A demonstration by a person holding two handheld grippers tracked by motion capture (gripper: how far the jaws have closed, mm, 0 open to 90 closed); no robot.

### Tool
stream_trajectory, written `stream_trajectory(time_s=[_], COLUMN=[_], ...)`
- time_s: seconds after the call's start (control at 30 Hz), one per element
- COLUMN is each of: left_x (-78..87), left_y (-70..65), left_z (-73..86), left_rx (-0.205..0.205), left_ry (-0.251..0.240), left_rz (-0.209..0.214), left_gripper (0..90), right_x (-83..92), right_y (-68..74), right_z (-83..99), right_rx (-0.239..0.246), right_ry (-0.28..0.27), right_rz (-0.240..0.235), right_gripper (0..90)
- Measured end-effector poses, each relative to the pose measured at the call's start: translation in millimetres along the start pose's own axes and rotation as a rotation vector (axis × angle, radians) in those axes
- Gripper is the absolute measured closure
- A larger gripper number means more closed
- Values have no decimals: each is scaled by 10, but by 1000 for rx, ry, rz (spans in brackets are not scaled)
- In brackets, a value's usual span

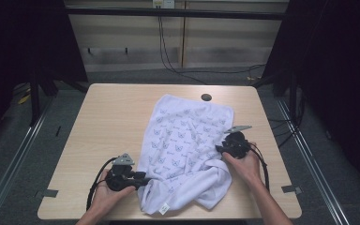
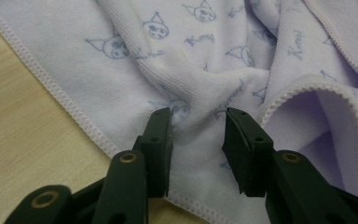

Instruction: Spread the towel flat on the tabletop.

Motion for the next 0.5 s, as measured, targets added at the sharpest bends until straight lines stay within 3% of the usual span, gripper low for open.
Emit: stream_trajectory(time_s=[0.17, 0.23, 0.3, 0.37, 0.43, 0.5], left_x=[93, 241, 282, 346, 361, 319], left_y=[13, 3, -20, -109, -217, -260], left_z=[-47, -126, -158, -218, -269, -295], left_rx=[15, 20, -3, -35, -77, -85], left_ry=[-36, -103, -115, -148, -159, -155], left_rz=[-30, -34, -34, -16, 10, 23], left_gripper=[547, 534, 557, 591, 625, 625], right_x=[262, 463, 547, 719, 813, 850], right_y=[-24, 44, 91, 238, 358, 485], right_z=[225, 285, 291, 299, 317, 342], right_rx=[7, -10, -16, 7, 29, 50], right_ry=[20, -40, -62, -112, -124, -115], right_rz=[-14, -76, -96, -170, -205, -255], right_gripper=[609, 616, 617, 625, 625, 606])
Point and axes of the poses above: each handheld gripper's, and its own axes: x roughly backward along the jaws, z roughly out of its underside, y roughly to its left, the point moved 4 cm from there along -x, roughly forward along the jaws, and after that the axes turned 12 degrees about -x, right-handed, at the moved point
